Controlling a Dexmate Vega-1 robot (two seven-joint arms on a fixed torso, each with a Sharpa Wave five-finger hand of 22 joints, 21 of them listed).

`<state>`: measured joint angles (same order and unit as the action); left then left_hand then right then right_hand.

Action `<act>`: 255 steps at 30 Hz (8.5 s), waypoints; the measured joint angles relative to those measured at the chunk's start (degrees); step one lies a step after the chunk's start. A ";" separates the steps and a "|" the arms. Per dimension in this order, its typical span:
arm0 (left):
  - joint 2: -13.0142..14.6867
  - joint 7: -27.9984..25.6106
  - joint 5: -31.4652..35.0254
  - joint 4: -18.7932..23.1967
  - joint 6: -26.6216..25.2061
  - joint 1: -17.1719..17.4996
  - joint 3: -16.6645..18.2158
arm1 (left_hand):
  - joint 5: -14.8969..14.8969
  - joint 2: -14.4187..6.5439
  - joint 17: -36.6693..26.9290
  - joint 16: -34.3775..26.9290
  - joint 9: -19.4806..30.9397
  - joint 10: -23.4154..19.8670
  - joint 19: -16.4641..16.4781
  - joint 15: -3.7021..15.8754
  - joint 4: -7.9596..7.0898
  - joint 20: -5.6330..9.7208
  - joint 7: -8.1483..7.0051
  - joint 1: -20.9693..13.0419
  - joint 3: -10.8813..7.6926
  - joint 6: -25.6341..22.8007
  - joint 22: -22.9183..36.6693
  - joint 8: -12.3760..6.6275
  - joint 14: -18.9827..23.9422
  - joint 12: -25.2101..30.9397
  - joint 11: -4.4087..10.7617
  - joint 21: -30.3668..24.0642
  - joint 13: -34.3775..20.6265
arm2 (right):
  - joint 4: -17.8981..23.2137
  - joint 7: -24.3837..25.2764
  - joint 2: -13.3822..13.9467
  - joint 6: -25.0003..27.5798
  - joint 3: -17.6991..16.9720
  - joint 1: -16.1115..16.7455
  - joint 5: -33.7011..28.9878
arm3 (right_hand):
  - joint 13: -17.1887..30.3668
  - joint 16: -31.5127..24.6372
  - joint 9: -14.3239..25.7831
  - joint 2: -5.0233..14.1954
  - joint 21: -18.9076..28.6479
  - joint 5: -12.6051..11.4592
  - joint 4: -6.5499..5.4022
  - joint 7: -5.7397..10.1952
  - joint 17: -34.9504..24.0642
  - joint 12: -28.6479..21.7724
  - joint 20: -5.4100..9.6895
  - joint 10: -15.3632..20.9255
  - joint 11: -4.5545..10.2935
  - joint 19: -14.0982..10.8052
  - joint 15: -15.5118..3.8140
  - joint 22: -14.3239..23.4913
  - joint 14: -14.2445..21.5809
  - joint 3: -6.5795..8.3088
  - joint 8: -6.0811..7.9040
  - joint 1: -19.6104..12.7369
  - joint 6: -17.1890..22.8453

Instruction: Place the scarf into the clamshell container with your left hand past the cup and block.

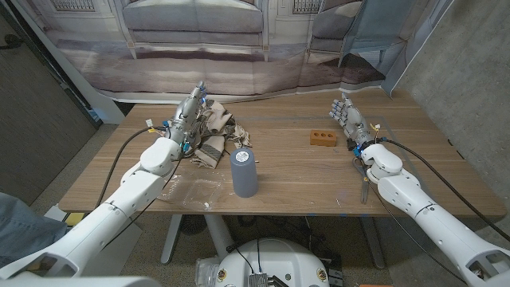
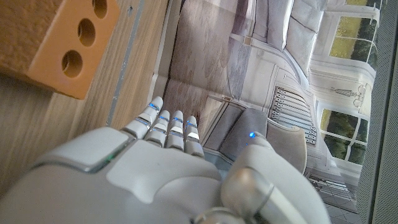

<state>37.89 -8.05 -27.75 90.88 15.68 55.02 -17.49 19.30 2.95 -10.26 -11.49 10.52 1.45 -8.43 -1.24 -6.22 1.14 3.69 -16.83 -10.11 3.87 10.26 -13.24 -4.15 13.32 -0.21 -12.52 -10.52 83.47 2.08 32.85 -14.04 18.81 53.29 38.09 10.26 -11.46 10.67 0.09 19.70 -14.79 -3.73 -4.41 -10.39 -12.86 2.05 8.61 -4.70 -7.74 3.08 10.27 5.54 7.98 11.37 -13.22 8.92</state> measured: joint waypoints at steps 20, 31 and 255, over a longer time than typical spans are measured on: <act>1.69 -4.17 5.02 2.28 0.36 2.47 1.65 | 0.21 -0.02 0.00 0.00 0.00 -0.51 0.21 0.30 0.23 -0.21 -0.63 -0.63 0.24 -0.62 0.00 0.00 0.85 0.00 0.33 0.00 0.00 | 0.54 0.85 -0.21 -0.39 -0.34 0.91 0.10 | 0.00 0.00 0.00 0.31 -0.42 0.00 0.00 0.00 -0.16 0.00 -0.31 0.21 -0.22 -0.31 0.00 0.00 -0.01 0.00 0.00 0.30 0.00; 2.99 -3.96 5.70 3.05 0.16 2.89 2.62 | 0.21 -0.02 0.00 0.00 0.00 -1.01 0.52 0.52 0.23 0.10 -0.63 -0.63 0.24 -1.23 0.00 0.00 1.05 0.00 0.23 0.00 0.00 | -1.60 -0.21 -1.94 -2.59 0.76 0.00 -0.63 | 0.00 0.00 0.01 0.30 -0.63 0.00 -0.25 0.00 -0.15 0.00 -0.31 0.20 -0.21 -0.30 0.00 -0.01 -0.01 -0.24 0.00 0.30 -0.01; 10.56 -12.19 47.01 15.88 -55.08 -9.39 -15.67 | 3.60 5.95 0.01 0.76 0.27 0.24 13.05 -8.40 6.18 -13.41 -4.64 -9.74 6.72 0.35 -0.12 2.22 5.21 -2.12 -1.42 -0.22 -0.28 | -5.05 -2.35 -3.59 -1.88 4.70 -5.02 -4.20 | -0.01 0.45 0.01 0.76 -4.07 0.61 0.80 0.93 -0.02 0.45 -0.83 2.04 0.00 -1.22 0.10 -0.02 0.91 -1.73 0.00 0.75 0.51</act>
<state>48.44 -20.24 19.26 106.76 -39.41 45.63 -33.16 22.90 8.90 -10.25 -10.73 10.79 1.70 4.62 -9.65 -0.04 -12.27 -0.95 -26.57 -3.39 4.22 10.13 -11.02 1.05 11.20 -1.63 -12.75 -10.80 78.41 -0.27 29.26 -15.92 23.52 48.27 33.89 10.25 -11.01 10.68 0.85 15.63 -14.18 -2.94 -3.47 -10.41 -12.41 1.22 10.65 -4.71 -8.96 3.18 10.25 6.45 6.25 11.37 -12.46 9.42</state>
